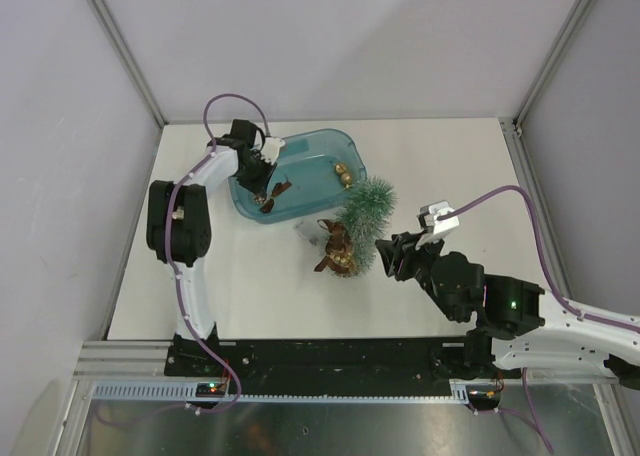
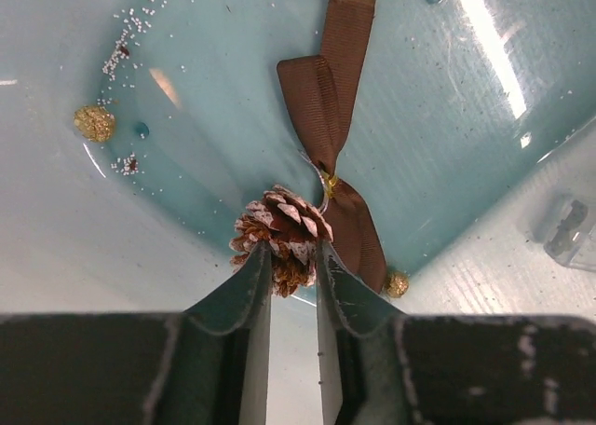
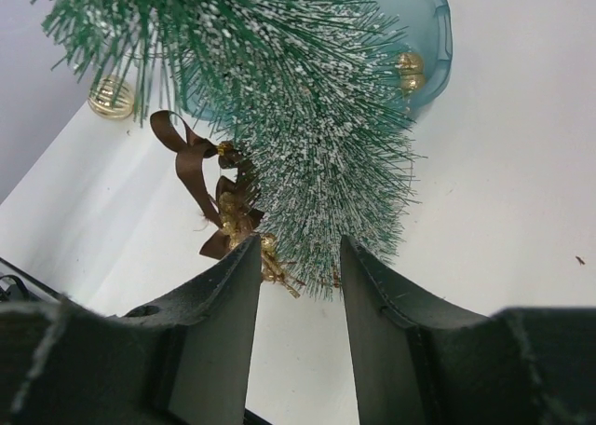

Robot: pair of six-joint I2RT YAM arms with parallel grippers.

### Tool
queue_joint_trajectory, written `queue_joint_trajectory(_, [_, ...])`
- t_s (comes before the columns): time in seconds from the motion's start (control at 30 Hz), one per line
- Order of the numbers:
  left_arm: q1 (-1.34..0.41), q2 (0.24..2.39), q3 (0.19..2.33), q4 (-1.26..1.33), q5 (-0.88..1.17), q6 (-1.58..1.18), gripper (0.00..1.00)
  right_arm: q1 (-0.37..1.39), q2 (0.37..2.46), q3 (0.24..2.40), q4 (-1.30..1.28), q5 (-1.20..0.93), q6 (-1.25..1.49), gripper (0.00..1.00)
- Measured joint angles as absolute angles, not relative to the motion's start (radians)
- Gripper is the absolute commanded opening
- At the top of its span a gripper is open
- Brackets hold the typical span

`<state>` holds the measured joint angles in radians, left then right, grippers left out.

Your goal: Decorate the small christmas tree

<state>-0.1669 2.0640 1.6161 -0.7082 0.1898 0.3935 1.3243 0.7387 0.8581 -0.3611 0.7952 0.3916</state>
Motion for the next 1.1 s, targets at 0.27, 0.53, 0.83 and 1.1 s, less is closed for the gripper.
queue_joint_trajectory(0.27, [-0.177,2.006,1.616,-0.711,0.248,0.387,0.16,1.324,0.726,0.865,-0.362,0.791,0.39,0.43])
queue_joint_trajectory(0.53, [-0.244,1.729,1.657,-0.711,0.372,0.336,0.13,1.322,0.73,0.873,-0.361,0.784,0.39,0.43])
queue_joint_trajectory(0.83, [-0.303,1.575,1.699,-0.705,0.642,0.218,0.15,1.312,0.736,0.878,-0.374,0.796,0.392,0.43])
queue_joint_trajectory(1.1, [-0.338,1.509,1.699,-0.706,0.84,0.147,0.15,1.264,0.738,0.878,-0.393,0.801,0.392,0.43])
